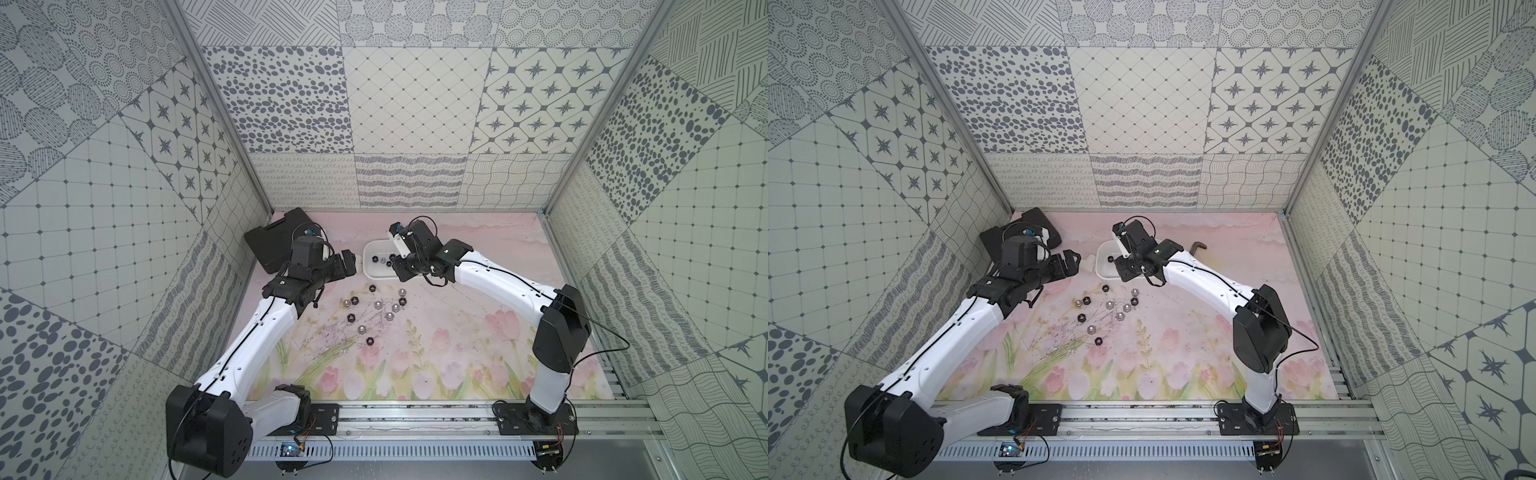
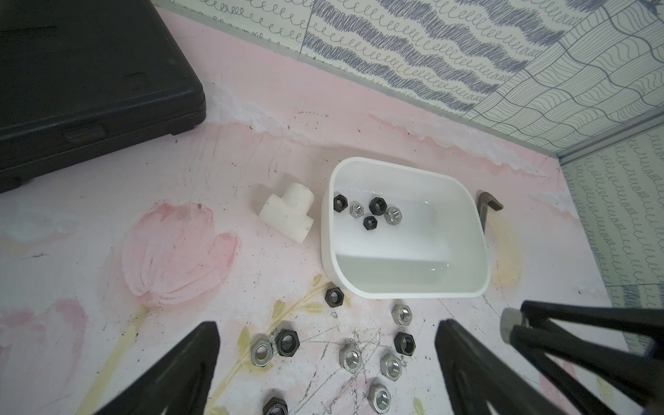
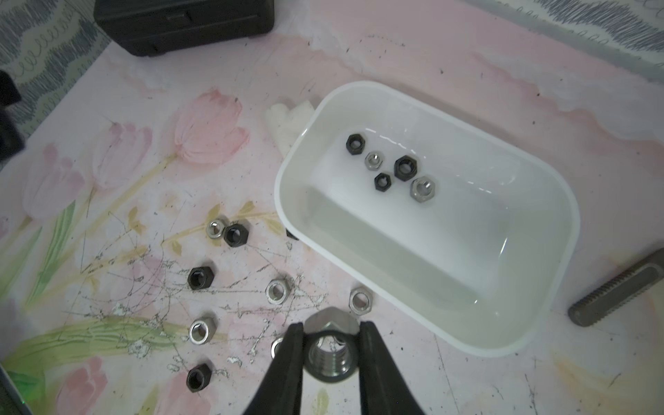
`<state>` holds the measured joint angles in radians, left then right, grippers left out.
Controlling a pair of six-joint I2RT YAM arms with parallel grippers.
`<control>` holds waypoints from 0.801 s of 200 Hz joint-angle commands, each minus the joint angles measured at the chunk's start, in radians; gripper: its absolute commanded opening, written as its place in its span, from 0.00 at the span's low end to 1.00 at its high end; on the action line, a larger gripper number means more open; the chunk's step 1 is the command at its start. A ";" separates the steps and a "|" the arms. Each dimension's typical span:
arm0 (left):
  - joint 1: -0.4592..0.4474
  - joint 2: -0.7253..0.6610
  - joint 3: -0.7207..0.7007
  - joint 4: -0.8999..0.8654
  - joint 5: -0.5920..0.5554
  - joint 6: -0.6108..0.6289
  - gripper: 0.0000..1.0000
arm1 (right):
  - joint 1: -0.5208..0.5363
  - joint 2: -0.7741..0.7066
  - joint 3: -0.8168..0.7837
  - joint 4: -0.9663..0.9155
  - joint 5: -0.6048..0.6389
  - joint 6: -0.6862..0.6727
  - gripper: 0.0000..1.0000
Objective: Put the nuts on the desktop into the storage box
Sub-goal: Place the nut in the storage box.
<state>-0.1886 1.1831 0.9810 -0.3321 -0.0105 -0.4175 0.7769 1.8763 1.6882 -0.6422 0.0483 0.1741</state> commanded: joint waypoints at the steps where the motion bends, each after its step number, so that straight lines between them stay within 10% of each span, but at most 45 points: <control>1: -0.003 -0.010 0.008 0.004 0.009 0.005 0.99 | -0.034 0.092 0.081 0.009 -0.016 -0.028 0.11; 160: -0.003 -0.032 -0.008 0.008 0.003 0.003 0.99 | -0.156 0.474 0.390 -0.101 0.123 -0.021 0.14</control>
<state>-0.1886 1.1599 0.9806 -0.3321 -0.0097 -0.4179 0.6170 2.3135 2.0487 -0.7307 0.1242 0.1673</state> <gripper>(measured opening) 0.988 0.260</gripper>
